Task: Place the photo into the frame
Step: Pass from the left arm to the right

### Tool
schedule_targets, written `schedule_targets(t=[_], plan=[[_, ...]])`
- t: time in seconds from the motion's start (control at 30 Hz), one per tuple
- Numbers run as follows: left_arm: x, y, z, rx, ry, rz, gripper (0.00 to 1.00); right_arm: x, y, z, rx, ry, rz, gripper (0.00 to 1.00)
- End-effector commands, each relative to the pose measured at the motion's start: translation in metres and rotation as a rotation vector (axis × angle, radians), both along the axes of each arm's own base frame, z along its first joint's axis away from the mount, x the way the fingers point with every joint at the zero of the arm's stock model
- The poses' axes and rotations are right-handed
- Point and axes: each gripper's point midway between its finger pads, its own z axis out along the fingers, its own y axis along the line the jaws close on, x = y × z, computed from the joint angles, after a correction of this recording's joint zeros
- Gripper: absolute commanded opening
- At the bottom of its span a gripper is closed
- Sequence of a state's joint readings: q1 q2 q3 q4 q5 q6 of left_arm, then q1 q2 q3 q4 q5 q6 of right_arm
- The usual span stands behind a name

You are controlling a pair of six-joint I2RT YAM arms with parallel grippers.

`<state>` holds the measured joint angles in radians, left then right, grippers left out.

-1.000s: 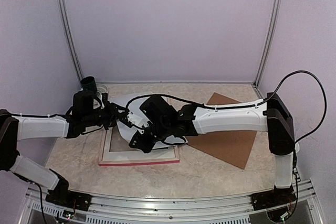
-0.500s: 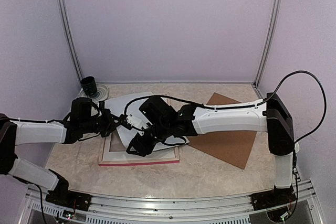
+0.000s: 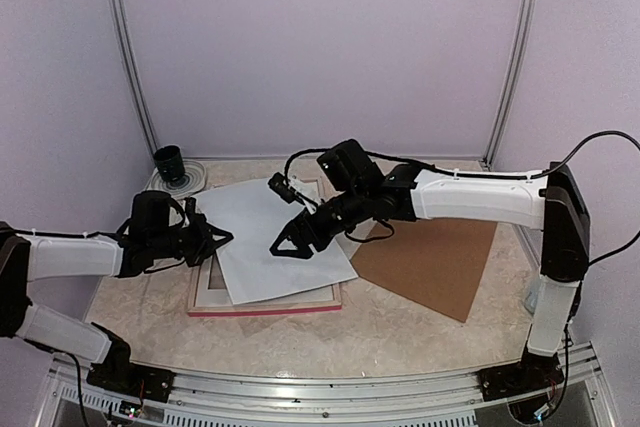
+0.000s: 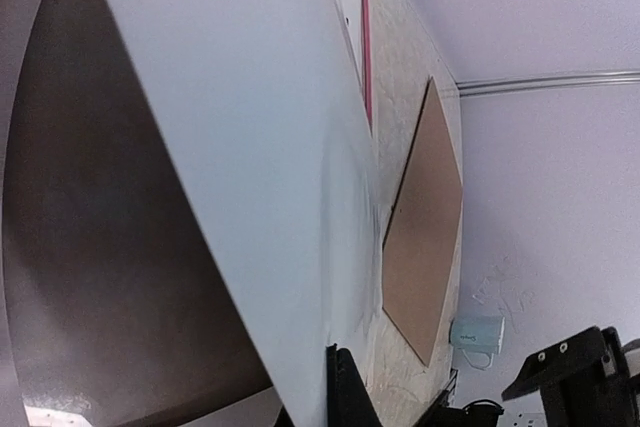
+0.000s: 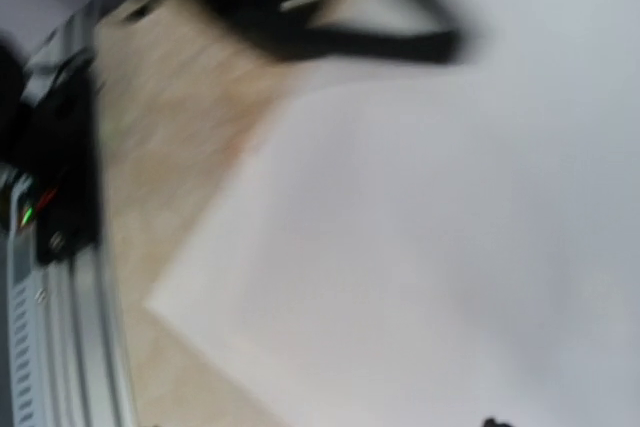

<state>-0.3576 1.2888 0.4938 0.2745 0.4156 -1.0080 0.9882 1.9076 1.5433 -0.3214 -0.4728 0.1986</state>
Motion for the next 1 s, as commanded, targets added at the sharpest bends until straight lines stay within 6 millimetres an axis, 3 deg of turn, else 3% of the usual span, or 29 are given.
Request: schedule_targets(t=[0.0,0.13,0.27,0.57,0.97], plan=[[-0.013,0.006,-0.011,0.035,0.009,-0.054,0.0,0.035,-0.034,0.01,0.032,0.088,-0.09,0.68],[-0.02,0.006,-0.015,0.044,0.011,-0.096,0.0,0.069,-0.06,-0.015,-0.026,0.155,-0.203,0.68],[-0.025,0.009,-0.022,0.06,0.026,-0.116,0.02,0.086,-0.078,-0.044,-0.079,0.242,-0.278,0.67],[-0.023,0.02,-0.034,0.103,0.055,-0.125,0.04,0.09,-0.105,-0.107,-0.173,0.41,-0.353,0.66],[-0.013,0.026,-0.045,0.132,0.076,-0.127,0.08,0.077,-0.112,-0.143,-0.204,0.514,-0.337,0.63]])
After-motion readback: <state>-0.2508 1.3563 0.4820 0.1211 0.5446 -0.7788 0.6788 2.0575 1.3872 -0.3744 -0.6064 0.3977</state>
